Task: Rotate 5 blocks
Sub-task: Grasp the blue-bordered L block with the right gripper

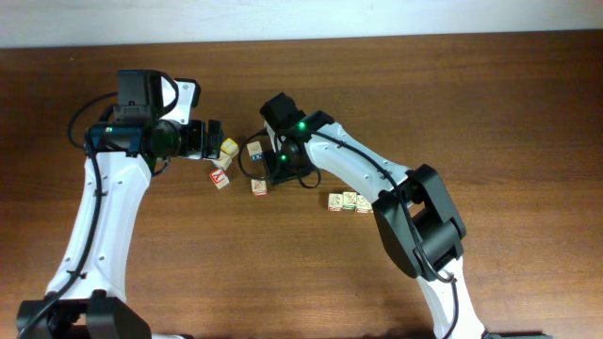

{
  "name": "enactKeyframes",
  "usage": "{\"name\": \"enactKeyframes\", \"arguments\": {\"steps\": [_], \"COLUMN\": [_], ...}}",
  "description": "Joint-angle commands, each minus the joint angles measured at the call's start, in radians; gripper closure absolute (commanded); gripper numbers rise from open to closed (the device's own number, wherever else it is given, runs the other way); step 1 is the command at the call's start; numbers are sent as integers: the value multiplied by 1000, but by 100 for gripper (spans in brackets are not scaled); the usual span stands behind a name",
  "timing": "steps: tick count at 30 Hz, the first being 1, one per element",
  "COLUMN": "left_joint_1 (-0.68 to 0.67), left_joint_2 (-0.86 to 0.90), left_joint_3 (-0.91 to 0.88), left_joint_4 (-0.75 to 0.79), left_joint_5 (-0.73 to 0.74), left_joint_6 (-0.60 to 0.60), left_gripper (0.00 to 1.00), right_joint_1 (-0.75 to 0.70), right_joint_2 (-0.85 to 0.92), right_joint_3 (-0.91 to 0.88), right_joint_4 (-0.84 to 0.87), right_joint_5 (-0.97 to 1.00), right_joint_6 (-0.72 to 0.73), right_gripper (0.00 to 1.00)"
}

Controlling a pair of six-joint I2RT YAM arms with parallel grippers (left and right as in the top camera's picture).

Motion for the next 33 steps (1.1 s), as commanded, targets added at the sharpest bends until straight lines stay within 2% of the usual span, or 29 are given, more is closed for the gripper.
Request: {"name": "enactKeyframes", "arguments": {"steps": [1, 16, 22, 25, 29, 33], "left_joint_1": [-2, -2, -2, -2, -2, -2], "left_joint_2": [3, 3, 3, 3, 3, 3], "left_joint_3": [20, 20, 20, 20, 20, 20], "left_joint_4": [2, 2, 2, 2, 2, 2], "left_joint_5": [-4, -4, -4, -4, -4, -4], "left_joint_6": [-13, -13, -13, -13, -13, -13], "left_gripper": [1, 1, 1, 1, 1, 1], "right_joint_1": [24, 22, -29, -44, -49, -48], "right_joint_2": [8, 38, 38, 38, 31, 18], "right_joint_3": [11, -18, -48, -48, -31, 26], "right_joint_4": [5, 16, -51, -70, -67, -66], "right_joint_5": [-26, -10, 69, 77, 85, 17], "right_joint_6": [-14, -5, 96, 101, 87, -1], "right_gripper": [57, 57, 57, 57, 57, 57]}}
